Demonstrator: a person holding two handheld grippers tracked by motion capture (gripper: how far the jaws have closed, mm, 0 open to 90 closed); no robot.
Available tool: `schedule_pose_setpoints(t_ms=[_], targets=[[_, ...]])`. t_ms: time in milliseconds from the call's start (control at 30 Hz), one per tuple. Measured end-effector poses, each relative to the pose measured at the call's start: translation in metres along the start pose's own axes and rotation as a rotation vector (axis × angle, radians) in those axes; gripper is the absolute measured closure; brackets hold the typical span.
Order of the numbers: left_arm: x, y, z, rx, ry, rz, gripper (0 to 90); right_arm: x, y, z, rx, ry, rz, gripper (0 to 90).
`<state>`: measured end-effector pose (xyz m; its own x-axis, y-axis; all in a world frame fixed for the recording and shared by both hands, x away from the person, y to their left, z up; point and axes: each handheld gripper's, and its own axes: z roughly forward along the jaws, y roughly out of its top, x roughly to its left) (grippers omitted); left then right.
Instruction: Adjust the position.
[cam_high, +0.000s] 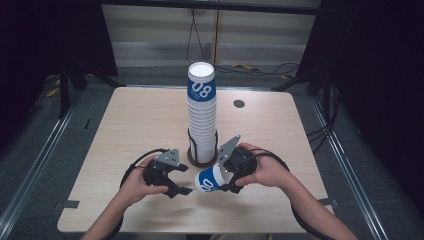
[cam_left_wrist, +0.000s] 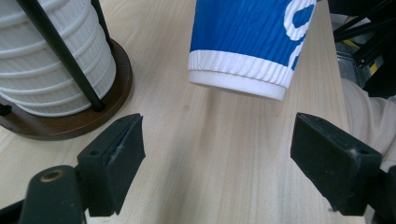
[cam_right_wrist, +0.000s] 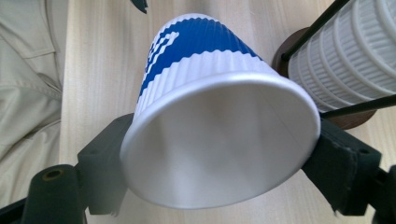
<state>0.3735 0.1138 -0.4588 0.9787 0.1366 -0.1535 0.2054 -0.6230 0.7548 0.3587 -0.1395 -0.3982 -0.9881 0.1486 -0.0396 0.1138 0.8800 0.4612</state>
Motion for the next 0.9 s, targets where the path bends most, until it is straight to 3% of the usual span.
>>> schedule_pose_setpoints(t_ms=[233,900], targets=[[0.000,0.001,0.000,0.012,0.000,0.004,17.4,0.001,0.002,0.001,0.055,-0.002,0.001,16.8],[-0.004,0.005,0.008,0.000,-0.034,0.000,17.2,0.002,0.012,0.006,0.111,-0.007,-0.060,16.7]])
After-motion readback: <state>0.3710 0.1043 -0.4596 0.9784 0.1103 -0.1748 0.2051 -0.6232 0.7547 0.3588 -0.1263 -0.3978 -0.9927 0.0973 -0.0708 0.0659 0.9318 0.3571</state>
